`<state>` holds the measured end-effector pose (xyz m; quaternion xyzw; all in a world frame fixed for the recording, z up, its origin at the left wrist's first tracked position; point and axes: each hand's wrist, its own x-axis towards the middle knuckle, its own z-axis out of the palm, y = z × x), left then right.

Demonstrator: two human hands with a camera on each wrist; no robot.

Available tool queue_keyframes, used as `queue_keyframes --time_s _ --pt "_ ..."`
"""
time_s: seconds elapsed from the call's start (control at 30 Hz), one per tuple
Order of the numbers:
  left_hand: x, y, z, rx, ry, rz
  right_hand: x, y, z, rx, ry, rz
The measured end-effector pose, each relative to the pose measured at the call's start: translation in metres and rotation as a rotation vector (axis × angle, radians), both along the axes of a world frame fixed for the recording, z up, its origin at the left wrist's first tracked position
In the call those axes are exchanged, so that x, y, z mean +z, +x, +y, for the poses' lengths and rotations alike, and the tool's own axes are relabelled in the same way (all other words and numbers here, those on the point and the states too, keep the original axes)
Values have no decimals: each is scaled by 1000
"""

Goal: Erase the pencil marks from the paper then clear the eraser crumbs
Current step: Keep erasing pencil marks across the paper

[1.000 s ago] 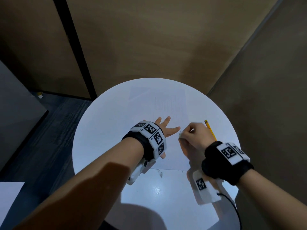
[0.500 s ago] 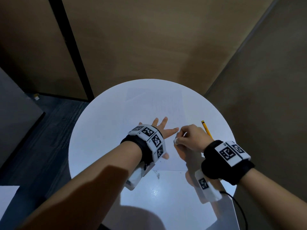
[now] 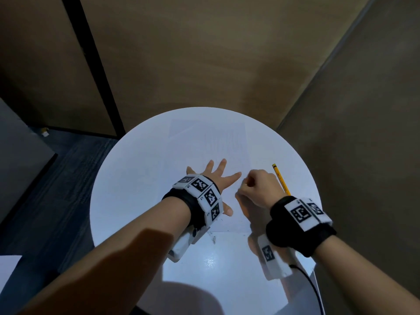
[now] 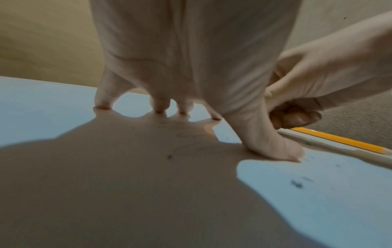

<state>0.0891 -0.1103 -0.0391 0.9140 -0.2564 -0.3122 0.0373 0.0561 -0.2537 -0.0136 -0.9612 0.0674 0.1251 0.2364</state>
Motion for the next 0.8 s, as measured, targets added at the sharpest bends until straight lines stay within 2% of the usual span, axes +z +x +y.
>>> queue_keyframes --time_s 0.13,0.3,0.5,0.7,0.8 --pt "0 -1 0 -7 10 -4 5 -1 -15 -74 -12 6" --pt "4 -1 0 19 -32 19 -2 4 16 16 45 -14" --pt "1 -1 1 14 -6 2 4 0 -17 -134 -50 11" --pt "6 -2 0 26 -16 30 -6 2 22 -33 20 -29" --pt "4 -2 1 14 -11 6 -4 2 10 -146 -3 -35"
